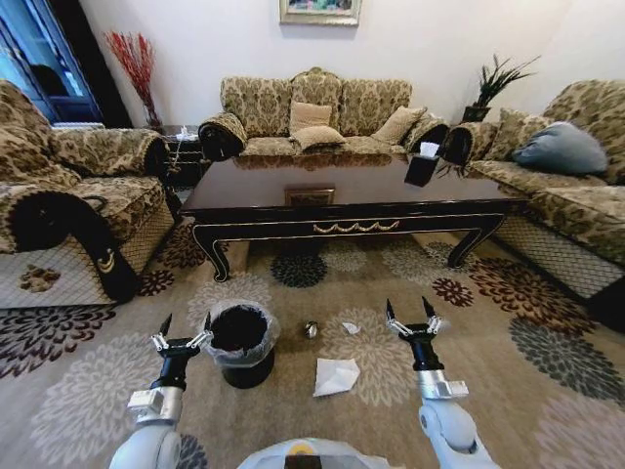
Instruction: Move to the front of the table and pick up the trash from the floor, then place it into the trash bin.
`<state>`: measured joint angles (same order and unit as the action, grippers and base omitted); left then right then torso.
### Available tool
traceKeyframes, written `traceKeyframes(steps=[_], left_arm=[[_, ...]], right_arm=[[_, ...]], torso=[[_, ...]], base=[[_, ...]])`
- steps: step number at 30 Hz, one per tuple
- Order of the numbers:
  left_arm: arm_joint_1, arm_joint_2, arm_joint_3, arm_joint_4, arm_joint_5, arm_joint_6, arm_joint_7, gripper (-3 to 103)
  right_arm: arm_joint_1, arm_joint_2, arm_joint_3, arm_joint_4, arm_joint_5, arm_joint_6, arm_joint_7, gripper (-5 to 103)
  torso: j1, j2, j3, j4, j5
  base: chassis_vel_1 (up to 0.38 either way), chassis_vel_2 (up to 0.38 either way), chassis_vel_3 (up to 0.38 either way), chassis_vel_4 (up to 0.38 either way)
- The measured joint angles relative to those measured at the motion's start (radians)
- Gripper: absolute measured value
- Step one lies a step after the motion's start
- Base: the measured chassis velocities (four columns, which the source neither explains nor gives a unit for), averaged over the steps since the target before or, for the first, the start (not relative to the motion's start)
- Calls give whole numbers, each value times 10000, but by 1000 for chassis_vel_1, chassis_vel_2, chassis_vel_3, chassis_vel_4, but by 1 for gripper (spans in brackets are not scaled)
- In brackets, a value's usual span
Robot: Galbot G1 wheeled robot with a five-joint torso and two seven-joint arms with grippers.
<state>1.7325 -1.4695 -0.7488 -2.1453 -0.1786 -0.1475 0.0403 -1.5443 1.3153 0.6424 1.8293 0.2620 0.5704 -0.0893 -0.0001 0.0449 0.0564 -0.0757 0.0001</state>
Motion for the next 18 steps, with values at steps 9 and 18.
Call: traceKeyframes(steps=[9,18], left_arm=[[-502,326,153,-311,-495,1609,-1303,100],[-1464,1866,-96,-1228,-2726,6147,-3697,100]], right_arm=[[87,0,-104,-100,-9,20,37,100],[358,-113,-435,-307,-35,11,102,100]], torso=[[0,0,1,1,-1],[0,-1,3,4,-1]], base=[[0,0,0,0],[0,0,0,0]])
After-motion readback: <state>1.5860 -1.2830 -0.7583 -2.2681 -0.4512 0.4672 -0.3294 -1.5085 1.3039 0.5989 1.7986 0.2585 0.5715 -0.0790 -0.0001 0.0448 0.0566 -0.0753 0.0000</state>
